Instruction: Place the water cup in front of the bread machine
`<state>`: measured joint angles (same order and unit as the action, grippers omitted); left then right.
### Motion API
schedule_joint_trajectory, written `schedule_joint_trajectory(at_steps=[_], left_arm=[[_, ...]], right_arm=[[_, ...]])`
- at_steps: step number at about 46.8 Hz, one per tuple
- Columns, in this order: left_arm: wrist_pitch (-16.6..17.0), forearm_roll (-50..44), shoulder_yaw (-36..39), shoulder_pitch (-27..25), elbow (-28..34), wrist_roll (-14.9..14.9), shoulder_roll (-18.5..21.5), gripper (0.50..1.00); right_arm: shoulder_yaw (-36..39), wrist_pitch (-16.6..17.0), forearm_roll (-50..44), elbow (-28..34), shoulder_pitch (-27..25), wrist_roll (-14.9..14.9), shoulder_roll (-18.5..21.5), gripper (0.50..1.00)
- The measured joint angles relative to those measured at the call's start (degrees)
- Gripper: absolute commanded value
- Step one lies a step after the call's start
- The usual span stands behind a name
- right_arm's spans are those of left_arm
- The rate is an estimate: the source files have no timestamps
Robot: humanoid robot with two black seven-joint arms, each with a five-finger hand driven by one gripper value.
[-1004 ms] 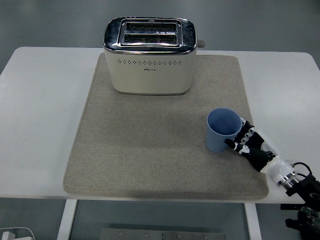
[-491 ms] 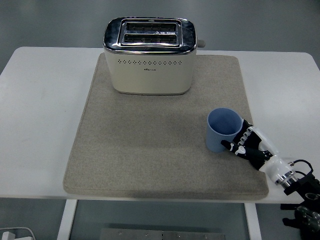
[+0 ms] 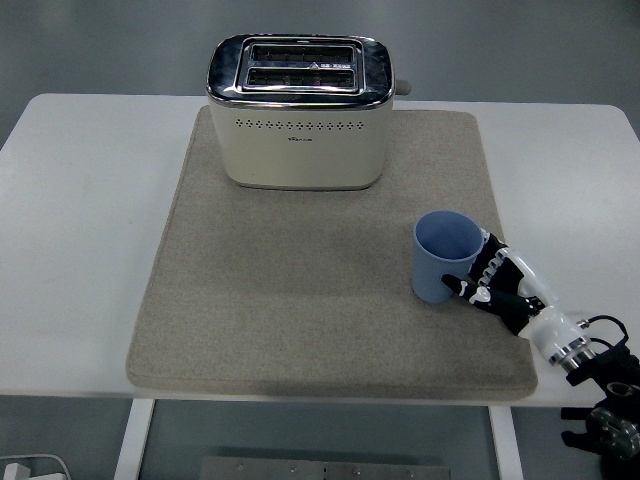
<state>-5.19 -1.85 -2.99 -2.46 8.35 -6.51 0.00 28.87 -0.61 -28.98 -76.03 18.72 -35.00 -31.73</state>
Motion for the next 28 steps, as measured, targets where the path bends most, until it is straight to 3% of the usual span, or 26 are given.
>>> schedule_joint_trajectory(at_steps=[17, 22, 28], left_arm=[[0.00, 0.00, 0.00, 0.00, 0.00, 0.00, 0.00, 1.000], [0.00, 0.00, 0.00, 0.00, 0.00, 0.00, 0.00, 1.000], [0.00, 0.00, 0.00, 0.00, 0.00, 0.00, 0.00, 1.000]], right_arm=[[0.05, 0.52, 0.07, -0.52, -0.13, 0.00, 0.01, 0.901], [0.05, 0.48, 0.14, -0.60, -0.17, 0.00, 0.01, 0.852], [0.05, 0.45, 0.15, -0.62, -0.17, 0.00, 0.01, 0.744]])
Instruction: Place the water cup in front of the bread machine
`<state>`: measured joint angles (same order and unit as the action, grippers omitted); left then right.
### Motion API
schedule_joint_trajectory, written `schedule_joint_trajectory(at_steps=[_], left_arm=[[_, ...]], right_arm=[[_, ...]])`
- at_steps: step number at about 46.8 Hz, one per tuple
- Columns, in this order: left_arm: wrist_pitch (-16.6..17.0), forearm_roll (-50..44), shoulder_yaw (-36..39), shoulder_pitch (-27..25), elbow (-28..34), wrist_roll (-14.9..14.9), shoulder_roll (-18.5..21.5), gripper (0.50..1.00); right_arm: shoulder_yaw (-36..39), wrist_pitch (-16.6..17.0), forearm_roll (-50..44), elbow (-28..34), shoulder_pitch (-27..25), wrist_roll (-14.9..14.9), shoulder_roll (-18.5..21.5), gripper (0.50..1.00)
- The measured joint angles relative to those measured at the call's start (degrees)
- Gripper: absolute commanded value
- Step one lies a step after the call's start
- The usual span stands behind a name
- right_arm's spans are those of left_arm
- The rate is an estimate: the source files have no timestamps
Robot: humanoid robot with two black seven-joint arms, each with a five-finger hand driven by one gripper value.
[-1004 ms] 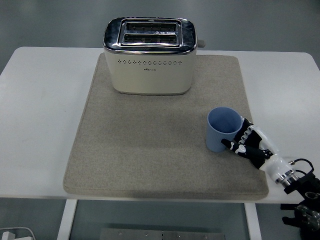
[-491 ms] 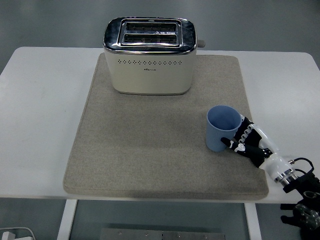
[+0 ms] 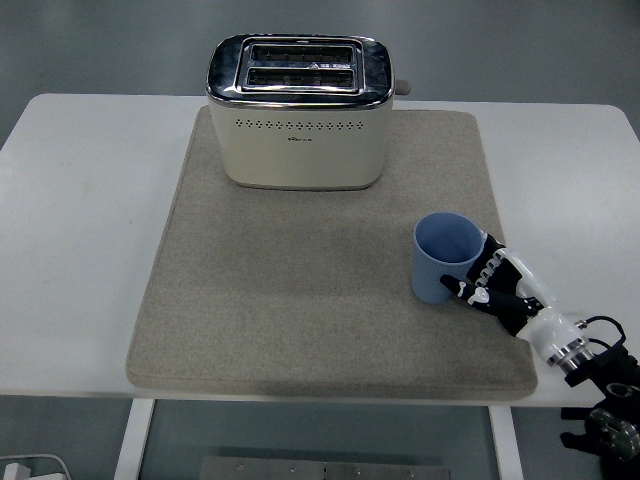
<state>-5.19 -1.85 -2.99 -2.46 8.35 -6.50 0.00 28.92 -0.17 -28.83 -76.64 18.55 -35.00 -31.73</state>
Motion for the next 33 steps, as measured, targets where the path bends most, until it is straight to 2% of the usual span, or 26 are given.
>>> schedule_joint_trajectory(at_steps=[7, 12, 33], left_arm=[[0.00, 0.00, 0.00, 0.00, 0.00, 0.00, 0.00, 1.000], [0.00, 0.00, 0.00, 0.00, 0.00, 0.00, 0.00, 1.000], [0.00, 0.00, 0.00, 0.00, 0.00, 0.00, 0.00, 1.000]], right_arm=[[0.00, -0.01, 0.01, 0.00, 0.00, 0.00, 0.00, 0.662], [0.00, -0.09, 0.00, 0.00, 0.01, 0.00, -0.04, 0.625], [0.03, -0.57, 0.36, -0.62, 2.87, 0.00, 0.07, 0.619]])
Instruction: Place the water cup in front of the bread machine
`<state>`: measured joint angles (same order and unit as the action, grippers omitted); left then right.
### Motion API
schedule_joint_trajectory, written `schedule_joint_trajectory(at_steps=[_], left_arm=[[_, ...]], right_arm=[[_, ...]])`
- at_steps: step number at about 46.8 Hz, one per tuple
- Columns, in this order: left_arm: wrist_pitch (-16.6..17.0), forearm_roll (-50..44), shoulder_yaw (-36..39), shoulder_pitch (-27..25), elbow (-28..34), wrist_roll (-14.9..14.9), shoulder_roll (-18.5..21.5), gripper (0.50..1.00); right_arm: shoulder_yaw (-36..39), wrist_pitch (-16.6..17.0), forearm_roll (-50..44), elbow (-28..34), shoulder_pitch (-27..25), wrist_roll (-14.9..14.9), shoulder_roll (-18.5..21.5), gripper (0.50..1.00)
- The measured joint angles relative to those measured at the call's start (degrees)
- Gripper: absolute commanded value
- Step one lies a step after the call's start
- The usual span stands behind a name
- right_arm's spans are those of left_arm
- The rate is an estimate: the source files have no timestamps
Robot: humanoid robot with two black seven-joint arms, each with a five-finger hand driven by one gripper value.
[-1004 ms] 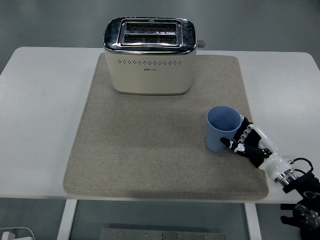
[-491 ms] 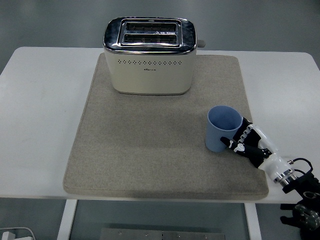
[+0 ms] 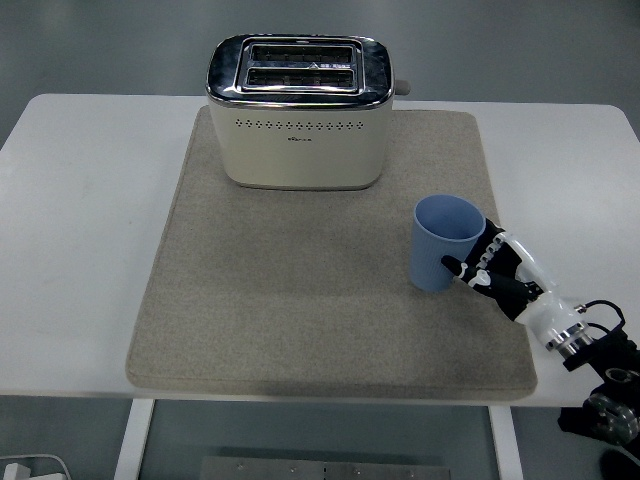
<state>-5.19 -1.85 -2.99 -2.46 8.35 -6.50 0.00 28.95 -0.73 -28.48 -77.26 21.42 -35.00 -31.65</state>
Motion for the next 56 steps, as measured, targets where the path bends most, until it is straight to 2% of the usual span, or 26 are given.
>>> schedule_joint_trajectory(at_steps=[19, 35, 50, 56], left_arm=[[0.01, 0.00, 0.00, 0.01, 0.00, 0.00, 0.00, 1.000], [0.00, -0.01, 0.00, 0.00, 0.00, 0.00, 0.00, 1.000], [0.00, 0.00, -0.01, 0.00, 0.00, -0.01, 0.00, 1.000], [0.00, 0.00, -0.02, 0.00, 0.00, 0.00, 0.00, 1.000]], right_arm=[[-1.07, -3.49, 0.18, 0.57, 4.36, 0.00, 4.43, 0.629], [-6.95, -7.41, 0.32, 3.89, 10.30, 0.00, 11.72, 0.637], [-9.87, -7.87, 1.37, 8.42, 15.01, 0.00, 15.65, 0.643], [-11.77, -7.89, 2.68, 11.92, 17.74, 0.00, 19.84, 0.643]])
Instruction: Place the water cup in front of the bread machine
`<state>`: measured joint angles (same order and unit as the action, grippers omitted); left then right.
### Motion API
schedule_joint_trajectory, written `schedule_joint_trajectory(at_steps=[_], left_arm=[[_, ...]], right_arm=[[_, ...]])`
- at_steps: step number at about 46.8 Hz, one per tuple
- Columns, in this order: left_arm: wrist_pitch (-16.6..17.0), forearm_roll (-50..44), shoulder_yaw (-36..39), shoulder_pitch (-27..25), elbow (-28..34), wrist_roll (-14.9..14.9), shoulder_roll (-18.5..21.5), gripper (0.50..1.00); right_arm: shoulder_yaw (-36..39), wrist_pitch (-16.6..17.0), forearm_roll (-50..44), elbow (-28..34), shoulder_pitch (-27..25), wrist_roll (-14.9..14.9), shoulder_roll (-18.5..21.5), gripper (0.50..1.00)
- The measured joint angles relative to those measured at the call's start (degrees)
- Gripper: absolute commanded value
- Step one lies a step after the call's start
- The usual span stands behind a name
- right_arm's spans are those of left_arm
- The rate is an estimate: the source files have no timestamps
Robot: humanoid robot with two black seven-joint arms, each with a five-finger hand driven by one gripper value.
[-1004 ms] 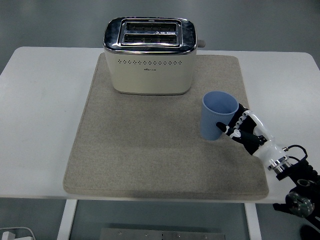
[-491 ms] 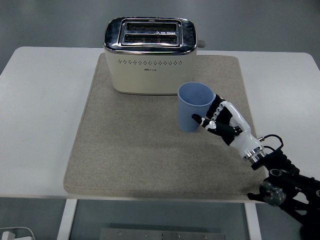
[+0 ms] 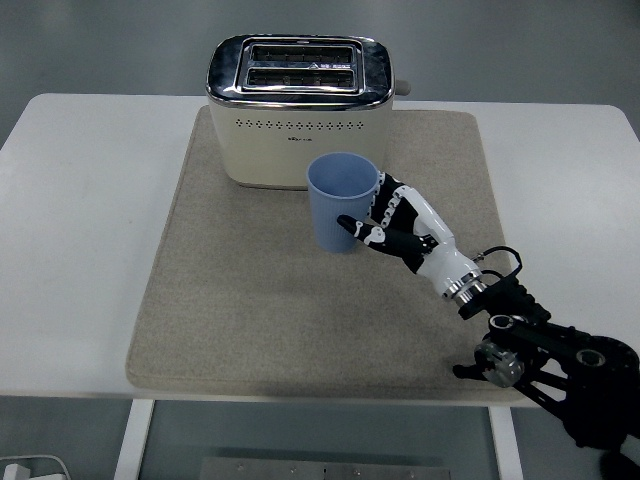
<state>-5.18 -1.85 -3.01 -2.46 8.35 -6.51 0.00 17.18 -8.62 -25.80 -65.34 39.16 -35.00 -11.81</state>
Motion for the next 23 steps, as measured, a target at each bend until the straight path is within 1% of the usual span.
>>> schedule_joint_trajectory(at_steps=[4, 9, 16, 23], left_arm=[[0.00, -0.01, 0.00, 0.00, 0.00, 0.02, 0.00, 1.000], [0.00, 0.00, 0.01, 0.00, 0.00, 0.01, 0.00, 1.000], [0.00, -0.01, 0.02, -0.01, 0.00, 0.01, 0.00, 1.000], [0.00, 0.00, 0.02, 0.00, 0.00, 0.01, 0.00, 1.000]], right_arm=[[-1.23, 0.02, 0.05, 2.80, 1.89, 0.00, 3.38, 0.643], [-2.93, 0.00, 0.74, 5.66, 4.10, 0.00, 6.25, 0.643], [-5.74, 0.16, 3.02, 9.63, 6.71, 0.00, 9.14, 0.660], [-6.53, 0.65, 3.38, 13.27, 7.20, 0.00, 11.20, 0.670]])
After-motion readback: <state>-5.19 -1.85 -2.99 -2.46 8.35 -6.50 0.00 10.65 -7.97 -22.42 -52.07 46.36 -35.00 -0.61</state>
